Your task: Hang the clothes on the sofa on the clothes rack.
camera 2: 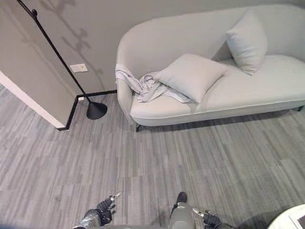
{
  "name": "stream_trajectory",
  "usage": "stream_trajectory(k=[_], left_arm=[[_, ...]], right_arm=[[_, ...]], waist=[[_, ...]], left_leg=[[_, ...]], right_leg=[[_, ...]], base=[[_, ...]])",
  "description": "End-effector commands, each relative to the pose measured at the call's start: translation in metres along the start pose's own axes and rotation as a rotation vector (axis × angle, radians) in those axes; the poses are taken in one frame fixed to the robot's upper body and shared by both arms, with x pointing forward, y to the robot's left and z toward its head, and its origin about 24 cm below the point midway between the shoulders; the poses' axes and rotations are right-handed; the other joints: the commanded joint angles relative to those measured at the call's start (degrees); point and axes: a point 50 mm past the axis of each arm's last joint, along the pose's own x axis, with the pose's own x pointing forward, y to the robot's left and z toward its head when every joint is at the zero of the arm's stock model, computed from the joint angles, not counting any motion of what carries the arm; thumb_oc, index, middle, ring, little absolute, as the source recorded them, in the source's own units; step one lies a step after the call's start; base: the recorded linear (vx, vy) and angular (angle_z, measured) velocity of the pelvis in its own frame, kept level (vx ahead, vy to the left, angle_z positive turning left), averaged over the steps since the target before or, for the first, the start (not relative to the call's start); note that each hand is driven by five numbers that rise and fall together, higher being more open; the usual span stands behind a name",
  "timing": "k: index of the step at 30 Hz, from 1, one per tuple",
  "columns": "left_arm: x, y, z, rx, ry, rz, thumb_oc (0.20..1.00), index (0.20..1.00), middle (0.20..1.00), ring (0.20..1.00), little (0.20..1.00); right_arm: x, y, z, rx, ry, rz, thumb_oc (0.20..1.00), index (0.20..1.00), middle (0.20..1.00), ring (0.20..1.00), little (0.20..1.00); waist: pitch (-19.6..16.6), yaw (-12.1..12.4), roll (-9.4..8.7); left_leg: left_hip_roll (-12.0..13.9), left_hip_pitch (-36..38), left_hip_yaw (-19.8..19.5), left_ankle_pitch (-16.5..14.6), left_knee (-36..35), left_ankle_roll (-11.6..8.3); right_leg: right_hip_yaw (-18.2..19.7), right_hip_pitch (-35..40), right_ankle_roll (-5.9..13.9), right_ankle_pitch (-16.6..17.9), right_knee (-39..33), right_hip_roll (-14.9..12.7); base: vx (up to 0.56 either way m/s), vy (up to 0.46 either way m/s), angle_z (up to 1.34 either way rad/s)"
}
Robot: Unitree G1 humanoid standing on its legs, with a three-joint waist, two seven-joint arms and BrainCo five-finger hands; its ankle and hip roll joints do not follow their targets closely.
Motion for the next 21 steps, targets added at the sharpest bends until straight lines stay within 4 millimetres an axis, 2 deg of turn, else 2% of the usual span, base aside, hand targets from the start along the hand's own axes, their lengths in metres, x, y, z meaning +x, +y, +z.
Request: stream_trajectory(k=[1, 2, 3, 4, 5, 6, 7, 8, 9, 10, 11, 12, 13, 14, 15, 16, 17, 18, 19, 20, 21], left_arm=[[-0.004, 0.021, -0.003, 0.067, 0.022, 0.032, 1.0, 1.0, 1.0, 1.0, 1.0], [-0.006, 0.023, -0.012, 0.091, 0.056, 0.03, 1.0, 1.0, 1.0, 1.0, 1.0], [-0.006, 0.025, -0.012, 0.11, 0.064, 0.047, 1.0, 1.0, 1.0, 1.0, 1.0], [-0.006, 0.025, -0.012, 0.11, 0.064, 0.047, 1.0, 1.0, 1.0, 1.0, 1.0], [-0.005, 0.025, -0.007, 0.11, 0.044, 0.059, 1.0, 1.0, 1.0, 1.0, 1.0], [-0.005, 0.025, -0.007, 0.11, 0.044, 0.059, 1.0, 1.0, 1.0, 1.0, 1.0], [-0.004, 0.022, -0.003, 0.115, 0.03, 0.056, 1.0, 1.0, 1.0, 1.0, 1.0], [-0.002, 0.017, 0.005, 0.107, -0.006, 0.037, 1.0, 1.0, 1.0, 1.0, 1.0], [-0.002, 0.016, 0.009, 0.088, -0.024, 0.037, 1.0, 1.0, 1.0, 1.0, 1.0], [-0.002, 0.016, 0.009, 0.088, -0.024, 0.037, 1.0, 1.0, 1.0, 1.0, 1.0], [-0.001, 0.015, 0.02, 0.041, -0.072, 0.045, 1.0, 1.0, 1.0, 1.0, 1.0], [-0.001, 0.016, 0.022, 0.009, -0.085, 0.057, 1.0, 1.0, 1.0, 1.0, 1.0], [-0.001, 0.015, 0.022, -0.011, -0.092, 0.061, 1.0, 1.0, 1.0, 1.0, 1.0], [-0.001, 0.014, 0.022, -0.01, -0.093, 0.06, 1.0, 1.0, 1.0, 1.0, 1.0], [0.0, 0.012, 0.021, -0.03, -0.095, 0.053, 1.0, 1.0, 1.0, 1.0, 1.0], [-0.001, 0.012, 0.02, -0.052, -0.097, 0.051, 1.0, 1.0, 1.0, 1.0, 1.0], [-0.002, 0.013, 0.022, -0.101, -0.121, 0.048, 1.0, 1.0, 1.0, 1.0, 1.0], [-0.002, 0.013, 0.022, -0.101, -0.121, 0.048, 1.0, 1.0, 1.0, 1.0, 1.0], [-0.003, 0.015, 0.02, -0.133, -0.126, 0.055, 1.0, 1.0, 1.0, 1.0, 1.0], [-0.003, 0.015, 0.019, -0.134, -0.125, 0.055, 1.0, 1.0, 1.0, 1.0, 1.0], [-0.004, 0.017, 0.016, -0.158, -0.123, 0.065, 1.0, 1.0, 1.0, 1.0, 1.0]], right_arm=[[0.001, 0.021, -0.021, 0.041, 0.077, 0.057, 1.0, 1.0, 1.0, 1.0, 1.0], [0.0, 0.018, -0.023, -0.003, 0.091, 0.056, 1.0, 1.0, 1.0, 1.0, 1.0], [0.001, 0.016, -0.017, -0.106, 0.08, 0.054, 1.0, 1.0, 1.0, 1.0, 1.0], [0.001, 0.016, -0.017, -0.106, 0.08, 0.054, 1.0, 1.0, 1.0, 1.0, 1.0], [0.003, 0.016, 0.003, -0.246, 0.013, 0.051, 1.0, 1.0, 1.0, 1.0, 1.0], [0.003, 0.016, 0.003, -0.246, 0.013, 0.05, 1.0, 1.0, 1.0, 1.0, 1.0], [0.003, 0.018, 0.015, -0.291, -0.042, 0.054, 1.0, 1.0, 1.0, 1.0, 1.0], [0.0, 0.025, 0.055, -0.38, -0.211, 0.069, 1.0, 1.0, 1.0, 1.0, 1.0], [-0.004, 0.029, 0.072, -0.428, -0.292, 0.074, 1.0, 1.0, 1.0, 1.0, 1.0], [-0.004, 0.029, 0.071, -0.428, -0.291, 0.073, 1.0, 1.0, 1.0, 1.0, 1.0], [-0.017, 0.037, 0.106, -0.532, -0.454, 0.08, 1.0, 1.0, 1.0, 1.0, 1.0], [-0.024, 0.037, 0.119, -0.599, -0.521, 0.057, 1.0, 1.0, 1.0, 1.0, 1.0], [-0.03, 0.035, 0.131, -0.648, -0.578, 0.025, 1.0, 1.0, 1.0, 1.0, 1.0], [-0.03, 0.035, 0.131, -0.648, -0.579, 0.023, 1.0, 1.0, 1.0, 1.0, 1.0], [-0.035, 0.033, 0.14, -0.671, -0.62, -0.004, 1.0, 1.0, 1.0, 1.0, 1.0], [-0.039, 0.034, 0.146, -0.681, -0.653, -0.017, 1.0, 1.0, 1.0, 1.0, 1.0], [-0.044, 0.035, 0.153, -0.66, -0.701, -0.021, 1.0, 1.0, 1.0, 1.0, 1.0], [-0.044, 0.035, 0.153, -0.66, -0.701, -0.021, 1.0, 1.0, 1.0, 1.0, 1.0], [-0.049, 0.036, 0.158, -0.669, -0.738, -0.025, 1.0, 1.0, 1.0, 1.0, 1.0], [-0.049, 0.036, 0.158, -0.67, -0.736, -0.025, 1.0, 1.0, 1.0, 1.0, 1.0], [-0.054, 0.037, 0.166, -0.719, -0.775, -0.045, 1.0, 1.0, 1.0, 1.0, 1.0]], waist=[[-0.3, -1.9, -4.13], [-0.8, -1.8, -4.56], [-0.7, -1.3, -4.84], [-0.7, -1.3, -4.84], [-0.4, -0.6, -5.03], [-0.4, -0.7, -4.95], [-0.5, -0.4, -5.07], [-0.7, 0.0, -5.54], [-0.6, 0.2, -5.71], [-0.7, 0.2, -5.56], [0.1, 0.9, -6.09], [0.6, 1.7, -6.5], [1.3, 2.4, -6.74], [1.4, 2.4, -7.22], [1.8, 2.8, -6.83], [1.9, 3.3, -7.22], [1.4, 3.9, -7.64], [1.4, 3.9, -7.68], [0.9, 4.0, -7.34], [0.7, 4.0, -7.59], [0.1, 4.6, -6.65]], left_leg=[[-7.7, 3.2, -5.0, -5.0, -4.9, 3.35], [-8.3, 4.1, -6.2, -6.6, -3.5, 3.52], [-8.0, 5.1, -7.9, -8.3, -1.0, 3.12], [-8.0, 5.1, -7.9, -8.3, -1.0, 3.12], [-5.5, 3.9, -9.1, -9.1, 4.8, 1.68], [-5.3, 3.8, -9.2, -9.3, 5.1, 1.6], [-3.3, 1.7, -9.6, -8.1, 9.5, 0.24], [0.4, -1.8, -10.3, -4.4, 17.2, -2.15], [2.7, -3.5, -10.4, -1.6, 22.0, -3.71], [3.1, -3.7, -10.6, -1.7, 22.5, -3.9], [7.9, -6.1, -10.6, 4.9, 32.2, -7.13], [10.3, -7.0, -10.4, 8.4, 36.9, -8.53], [12.1, -8.4, -10.3, 9.8, 39.6, -9.06], [11.8, -8.7, -9.5, 10.3, 39.6, -7.95], [12.7, -9.7, -9.9, 9.6, 39.6, -8.89], [12.6, -11.4, -9.9, 8.6, 38.5, -8.26], [10.7, -14.4, -10.1, 5.3, 31.4, -5.97], [10.7, -14.4, -10.1, 5.4, 31.3, -5.95], [9.6, -15.9, -9.5, 3.9, 19.9, -4.59], [8.9, -15.4, -9.3, 4.4, 18.7, -4.37], [9.6, -16.8, -10.4, 9.5, 5.6, -4.69]], right_leg=[[7.9, 4.1, 12.07, 12.0, -22.1, -3.3], [9.0, 5.1, 11.83, 12.3, -21.2, -2.9], [9.6, 5.8, 11.24, 12.2, -18.4, -2.0], [9.6, 5.8, 11.24, 12.2, -18.4, -2.0], [8.7, 7.0, 10.1, 10.7, -16.9, -0.3], [8.6, 7.1, 10.05, 10.7, -16.9, -0.3], [7.7, 8.2, 9.22, 10.1, -17.4, 0.6], [6.5, 10.5, 7.61, 8.6, -18.6, 2.4], [6.0, 12.1, 6.39, 7.4, -19.3, 3.8], [5.9, 12.2, 6.24, 7.3, -19.3, 4.0], [5.5, 15.4, 3.52, 4.1, -20.4, 6.9], [5.2, 17.8, 1.97, 2.1, -21.3, 8.6], [5.2, 19.9, 0.82, 0.7, -21.9, 9.9], [4.7, 19.5, 0.5, 1.5, -21.9, 9.2], [5.3, 21.3, 0.46, 0.0, -22.3, 10.4], [5.2, 22.3, 0.36, -0.4, -22.6, 10.5], [5.5, 23.6, 0.98, -0.8, -23.6, 10.6], [5.5, 23.6, 0.99, -0.8, -23.6, 10.5], [5.9, 23.9, 2.13, -1.2, -23.8, 10.3], [5.9, 23.8, 2.3, -1.1, -23.7, 9.9], [5.9, 24.9, 3.26, -1.8, -24.0, 10.0]], base=[[0.36, -0.146, 0.41], [0.44, -0.272, 0.31], [0.44, -0.276, 0.25], [0.46, -0.433, 0.57], [0.22, -0.255, 0.84], [0.29, -0.377, 0.98], [0.25, -0.377, 0.75], [0.35, -0.509, 0.45], [0.28, -0.398, 0.19], [0.3, -0.423, 0.09], [0.31, -0.429, 0.03], [0.39, -0.517, -0.11], [0.14, -0.239, -0.21], [0.16, -0.151, -0.14], [0.16, -0.09, -0.16], [0.4, -0.119, 0.06], [0.26, -0.063, 0.13], [0.32, 0.025, 0.23], [0.15, 0.06, -0.07], [0.35, 0.138, -0.14], [0.33, 0.108, -0.2]])
